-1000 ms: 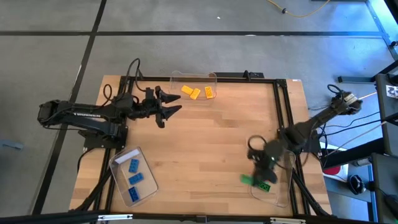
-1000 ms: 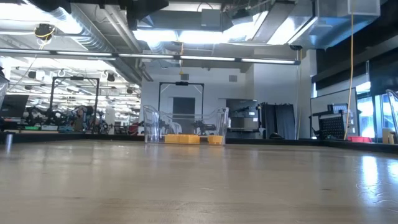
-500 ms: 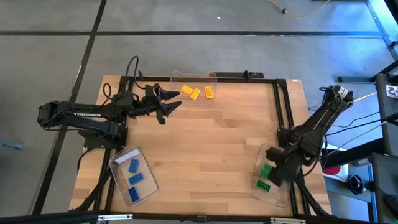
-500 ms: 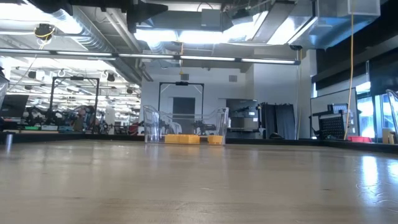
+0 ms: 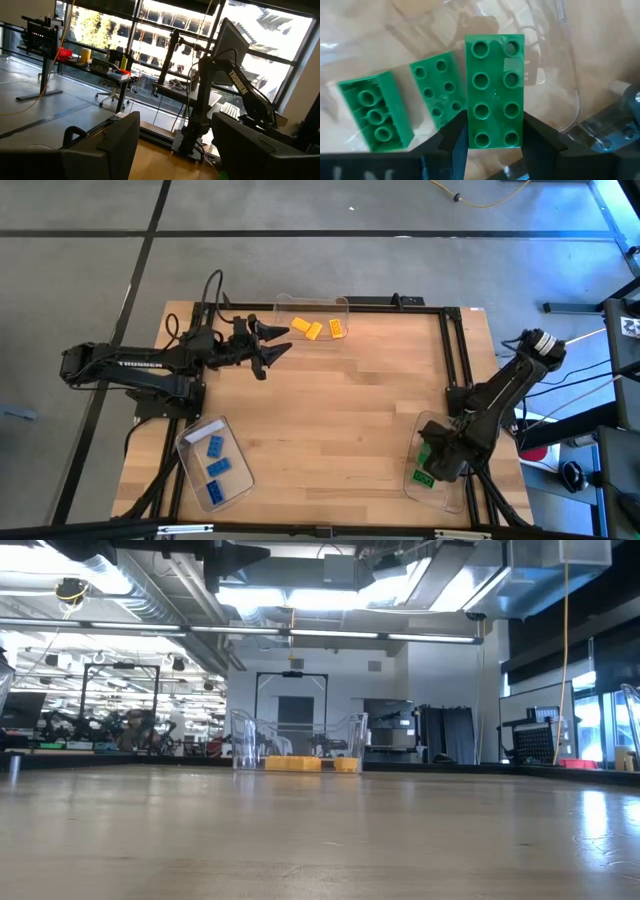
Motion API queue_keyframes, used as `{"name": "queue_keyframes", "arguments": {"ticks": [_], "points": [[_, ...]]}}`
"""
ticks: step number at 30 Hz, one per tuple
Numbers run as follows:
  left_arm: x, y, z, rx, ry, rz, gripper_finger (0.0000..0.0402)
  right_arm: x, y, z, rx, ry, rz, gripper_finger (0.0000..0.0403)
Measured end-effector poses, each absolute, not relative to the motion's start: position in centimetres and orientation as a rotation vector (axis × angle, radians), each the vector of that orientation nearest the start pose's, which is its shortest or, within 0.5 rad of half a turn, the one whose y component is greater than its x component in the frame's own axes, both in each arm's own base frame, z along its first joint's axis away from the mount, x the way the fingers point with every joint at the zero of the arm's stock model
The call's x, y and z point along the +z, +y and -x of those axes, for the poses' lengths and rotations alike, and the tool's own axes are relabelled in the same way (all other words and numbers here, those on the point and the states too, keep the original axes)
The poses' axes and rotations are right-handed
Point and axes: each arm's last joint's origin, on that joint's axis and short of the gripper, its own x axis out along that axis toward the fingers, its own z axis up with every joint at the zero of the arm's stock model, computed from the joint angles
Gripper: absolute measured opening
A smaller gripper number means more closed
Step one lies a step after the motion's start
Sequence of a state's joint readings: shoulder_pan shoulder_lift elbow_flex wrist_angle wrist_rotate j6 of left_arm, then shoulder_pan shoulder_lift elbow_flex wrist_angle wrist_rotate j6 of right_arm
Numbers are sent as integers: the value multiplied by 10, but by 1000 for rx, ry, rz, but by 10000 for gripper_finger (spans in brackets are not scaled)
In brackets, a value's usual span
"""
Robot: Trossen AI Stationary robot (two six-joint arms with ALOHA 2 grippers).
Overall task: Sort & place blocks by color
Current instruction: Put the green game piece into the bottom right transparent bin, then return to Home Position
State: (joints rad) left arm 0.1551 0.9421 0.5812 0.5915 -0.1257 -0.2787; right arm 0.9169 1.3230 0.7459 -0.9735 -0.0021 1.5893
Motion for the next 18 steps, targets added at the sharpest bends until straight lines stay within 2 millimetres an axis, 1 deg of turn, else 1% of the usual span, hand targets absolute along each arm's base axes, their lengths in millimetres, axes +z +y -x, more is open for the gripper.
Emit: {"name": "queue_keyframes", "arguments": {"ticks": [4,10,12,16,18], "points": [[309,36,-206,245,-269,273,239,172,159,-121,-526,1514,-527,143],[309,36,-206,245,-269,274,239,171,160,-120,-528,1564,-531,144],[309,36,-206,245,-269,274,239,171,160,-120,-528,1563,-531,175],[309,36,-206,245,-269,274,239,171,158,-119,-540,1570,-518,271],[309,36,-206,245,-269,274,239,173,157,-118,-555,1589,-504,308]]}}
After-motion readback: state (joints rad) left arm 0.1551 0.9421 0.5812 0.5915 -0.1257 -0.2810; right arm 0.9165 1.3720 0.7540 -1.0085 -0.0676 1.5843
